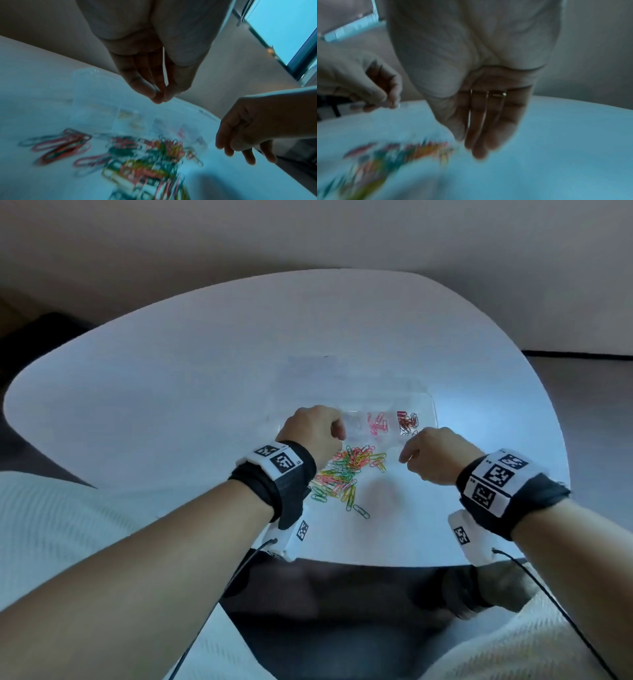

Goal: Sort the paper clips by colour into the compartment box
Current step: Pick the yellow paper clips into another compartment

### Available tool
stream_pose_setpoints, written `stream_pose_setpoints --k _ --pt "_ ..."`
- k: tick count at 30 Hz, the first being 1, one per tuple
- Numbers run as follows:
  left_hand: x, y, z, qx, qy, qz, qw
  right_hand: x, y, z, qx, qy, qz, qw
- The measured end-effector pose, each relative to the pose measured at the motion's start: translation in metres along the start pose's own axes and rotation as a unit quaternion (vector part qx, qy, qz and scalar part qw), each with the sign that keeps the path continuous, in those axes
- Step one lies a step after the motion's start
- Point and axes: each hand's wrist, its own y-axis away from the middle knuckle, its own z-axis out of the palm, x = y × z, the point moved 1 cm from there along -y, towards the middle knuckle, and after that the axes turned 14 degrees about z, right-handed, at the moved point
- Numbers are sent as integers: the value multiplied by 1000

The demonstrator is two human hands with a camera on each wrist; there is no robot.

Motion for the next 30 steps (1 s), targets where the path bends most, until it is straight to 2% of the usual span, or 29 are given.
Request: stream_pose_setpoints --k 4,8,14,19,23,30 --pt "-16 11 17 -55 -47 -33 997 7 -2 35 76 -44 -43 995" --pt "-34 21 24 -99 -90 -49 990 -4 -8 57 119 -59 -105 986" --pt "-25 27 42 -136 -85 16 987 -8 -16 64 144 -7 -105 984" --pt "-14 31 63 -192 -113 71 972 -8 -13 62 143 -45 -85 985" --pt "-13 28 72 -186 -142 73 969 -2 -14 64 154 -63 -67 984" --pt "-18 19 73 -172 -123 69 975 -5 -8 57 180 -156 -100 966"
